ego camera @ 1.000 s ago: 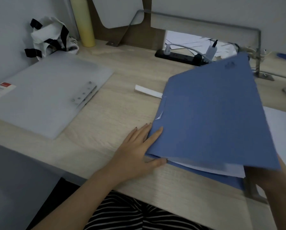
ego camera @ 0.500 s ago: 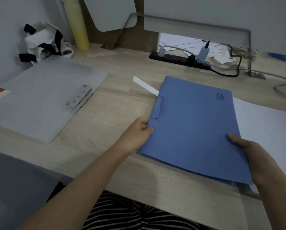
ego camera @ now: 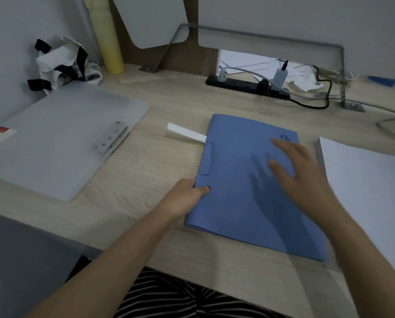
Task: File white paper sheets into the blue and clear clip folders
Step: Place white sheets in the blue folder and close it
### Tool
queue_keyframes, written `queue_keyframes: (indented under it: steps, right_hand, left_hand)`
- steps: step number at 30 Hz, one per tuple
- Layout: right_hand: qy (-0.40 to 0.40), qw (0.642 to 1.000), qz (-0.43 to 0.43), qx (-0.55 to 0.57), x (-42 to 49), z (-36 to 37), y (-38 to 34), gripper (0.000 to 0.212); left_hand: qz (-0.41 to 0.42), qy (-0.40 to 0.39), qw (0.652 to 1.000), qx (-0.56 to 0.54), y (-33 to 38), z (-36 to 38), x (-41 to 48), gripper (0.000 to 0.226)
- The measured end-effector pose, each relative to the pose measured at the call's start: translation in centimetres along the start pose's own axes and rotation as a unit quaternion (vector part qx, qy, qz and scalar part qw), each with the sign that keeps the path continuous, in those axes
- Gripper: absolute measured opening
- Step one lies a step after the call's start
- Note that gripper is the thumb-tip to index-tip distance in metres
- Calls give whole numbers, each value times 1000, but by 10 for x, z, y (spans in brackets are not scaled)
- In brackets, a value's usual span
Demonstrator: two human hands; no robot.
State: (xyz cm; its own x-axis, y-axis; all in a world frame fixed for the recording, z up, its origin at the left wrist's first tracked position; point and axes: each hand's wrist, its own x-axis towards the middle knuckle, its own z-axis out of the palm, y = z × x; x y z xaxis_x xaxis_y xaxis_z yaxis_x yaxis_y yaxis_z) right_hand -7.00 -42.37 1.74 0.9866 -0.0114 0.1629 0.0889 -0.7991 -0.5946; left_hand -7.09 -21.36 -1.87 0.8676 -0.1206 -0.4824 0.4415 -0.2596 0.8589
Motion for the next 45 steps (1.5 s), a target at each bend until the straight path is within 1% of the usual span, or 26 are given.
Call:
queue_keyframes:
  steps: [3, 5, 6, 7, 8, 9, 10, 11, 12, 14, 17, 18, 20, 21, 23, 25, 28, 30, 31, 33, 34, 35, 37, 40, 42, 45]
  right_hand:
    - [-80, 991, -61, -83, 27, 40, -2, 48]
    - [-114, 983, -71, -122, 34, 59, 6, 48]
    - [-130, 980, -68, -134, 35, 67, 12, 49]
    - [-140, 978, -66, -143, 33, 72, 17, 49]
    - [-142, 976, -66, -150, 32, 75, 21, 50]
    - [-137, 976, -69, -156, 30, 78, 23, 53]
    - [-130, 976, -73, -160, 29, 79, 24, 59]
    - [-124, 976, -76, -164, 28, 79, 24, 65]
    - [-118, 976, -78, -168, 28, 80, 24, 68]
    - [-113, 976, -79, -169, 29, 81, 24, 69]
    - [-112, 977, -78, -166, 29, 81, 25, 68]
    - [-111, 976, -78, -170, 29, 81, 25, 68]
    - [-111, 975, -81, -177, 28, 81, 24, 69]
    - [-112, 974, -81, -177, 29, 82, 24, 69]
    - [-114, 975, -79, -175, 29, 82, 23, 70]
    - [-115, 975, -78, -171, 29, 82, 23, 70]
    - [-115, 976, -76, -169, 29, 82, 24, 71]
    - [-113, 975, -78, -172, 29, 82, 24, 71]
    - [-114, 975, -78, -173, 29, 83, 24, 71]
    - [-117, 974, -78, -175, 30, 83, 24, 71]
    - [-118, 975, -78, -174, 30, 83, 24, 71]
    - [-116, 975, -78, -171, 30, 83, 24, 71]
    - [-114, 976, -78, -168, 30, 83, 24, 71]
    - [-115, 976, -78, -166, 29, 82, 24, 71]
    - [-118, 976, -76, -167, 29, 81, 24, 71]
    - [-126, 977, -75, -156, 30, 80, 22, 66]
  left_hand:
    - [-7, -3, 1000, 1, 0, 0, 1, 32]
    - [-3, -4, 1000, 7, 0, 0, 3, 31]
    - [7, 3, 999, 33, 0, 1, 3, 30]
    - [21, 22, 995, 99, 0, 1, 3, 30]
    - [35, 55, 977, 202, 1, 1, 3, 33]
    - [50, 101, 943, 313, 2, 1, 3, 37]
    - [78, 151, 902, 398, 4, 1, 4, 41]
    - [113, 187, 869, 444, 7, 1, 6, 44]
    - [148, 209, 847, 467, 8, 2, 10, 47]
    - [189, 216, 817, 500, 9, 3, 22, 49]
    - [226, 200, 780, 548, 7, 5, 33, 32]
    - [245, 195, 763, 566, 9, 5, 31, 25]
    - [260, 197, 714, 620, 15, 3, 29, 26]
    - [247, 170, 719, 627, 16, 3, 28, 24]
    - [239, 176, 753, 587, 15, 2, 31, 30]
    - [198, 189, 803, 529, 12, 2, 35, 37]
    - [160, 200, 869, 422, 9, -4, 37, 31]
    - [143, 190, 904, 355, 9, -10, 40, 29]
    - [137, 180, 924, 309, 10, -13, 41, 29]
    - [108, 137, 970, 171, 12, -18, 42, 29]
    - [87, 113, 985, 101, 14, -19, 43, 31]
    - [70, 90, 992, 49, 16, -21, 45, 32]
    - [52, 55, 997, 10, 21, -22, 48, 31]
    - [47, 32, 998, 5, 24, -18, 51, 27]
    - [47, 35, 998, 15, 24, -15, 55, 29]
    - [59, 52, 996, 40, 24, -11, 58, 22]
